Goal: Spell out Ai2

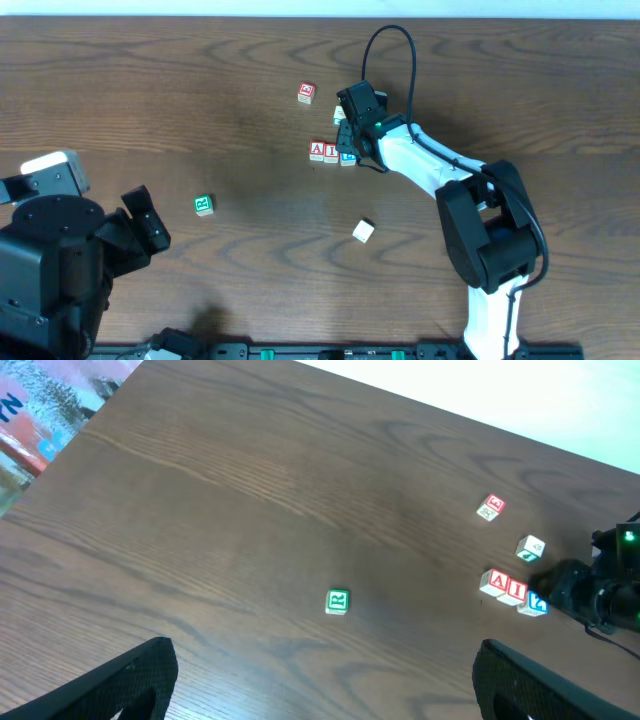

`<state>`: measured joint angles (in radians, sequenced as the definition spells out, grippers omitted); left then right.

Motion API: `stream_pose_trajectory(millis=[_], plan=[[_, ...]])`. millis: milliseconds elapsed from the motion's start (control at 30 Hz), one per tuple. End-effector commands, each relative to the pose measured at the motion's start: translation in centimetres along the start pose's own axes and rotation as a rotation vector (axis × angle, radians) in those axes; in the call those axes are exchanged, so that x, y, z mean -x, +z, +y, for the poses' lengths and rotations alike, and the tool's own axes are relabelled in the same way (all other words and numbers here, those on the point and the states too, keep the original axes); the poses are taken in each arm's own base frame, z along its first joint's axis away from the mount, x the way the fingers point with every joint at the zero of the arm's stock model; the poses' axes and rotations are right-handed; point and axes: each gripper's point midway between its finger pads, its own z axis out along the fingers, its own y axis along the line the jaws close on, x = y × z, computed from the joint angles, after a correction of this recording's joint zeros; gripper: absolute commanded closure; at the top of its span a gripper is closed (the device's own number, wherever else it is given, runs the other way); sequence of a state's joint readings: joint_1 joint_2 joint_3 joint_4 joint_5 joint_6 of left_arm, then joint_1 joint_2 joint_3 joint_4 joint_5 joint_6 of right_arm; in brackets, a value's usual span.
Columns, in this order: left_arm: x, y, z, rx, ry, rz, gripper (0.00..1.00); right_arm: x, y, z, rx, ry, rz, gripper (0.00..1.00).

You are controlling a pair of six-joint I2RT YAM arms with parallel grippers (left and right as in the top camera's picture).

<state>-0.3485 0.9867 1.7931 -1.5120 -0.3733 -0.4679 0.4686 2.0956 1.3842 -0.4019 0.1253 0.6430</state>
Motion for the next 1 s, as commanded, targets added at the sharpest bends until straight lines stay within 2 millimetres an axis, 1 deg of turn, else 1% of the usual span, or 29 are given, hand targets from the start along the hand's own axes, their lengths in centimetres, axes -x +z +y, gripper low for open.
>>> stream_pose_trajectory(millis=[0,133,233,333,433,500,633,667,767,967], plan=[[0.3,-0.1,0.3,0.019,-0.002,-0.014,0.05,0.1,0.6,-0.6,-0.027,0.007,-0.018,0.64],[0.3,-0.1,0.4,0.02,-0.002,-0.013,0.04,1.4,0.0,-0.8,-0.02,0.025,-0.045,0.62],[0.3,-0.1,0.4,0.021,-0.002,-0.014,0.05,2.3,-1.0,-1.2,-0.017,0.026,-0.061,0.62],[0.3,-0.1,0.4,0.022,-0.001,-0.012,0.04,2.7,-2.2,-2.1,-0.032,0.036,-0.054,0.62],[0.2,-0.1,0.4,0.024,0.001,-0.008,0.04,2.5,-3.6,-3.2,-0.058,0.045,-0.028,0.63],[0.1,-0.1,0.5,0.025,0.002,-0.006,0.05,1.7,-4.2,-3.7,-0.066,0.048,0.014,0.61],[0.0,-0.1,0.6,0.028,0.006,0.0,0.05,-0.7,-4.5,-3.5,-0.047,0.057,0.125,0.61],[0.0,-0.1,0.6,0.028,0.006,0.001,0.05,-1.2,-4.6,-3.7,-0.057,0.065,0.141,0.59],[-0.2,-0.1,0.6,0.031,0.008,0.006,0.05,-2.6,-4.8,-2.9,-0.027,0.061,0.201,0.56],[-0.4,-0.1,0.7,0.034,0.012,0.014,0.05,-4.6,-5.3,-2.8,-0.03,0.089,0.284,0.6]])
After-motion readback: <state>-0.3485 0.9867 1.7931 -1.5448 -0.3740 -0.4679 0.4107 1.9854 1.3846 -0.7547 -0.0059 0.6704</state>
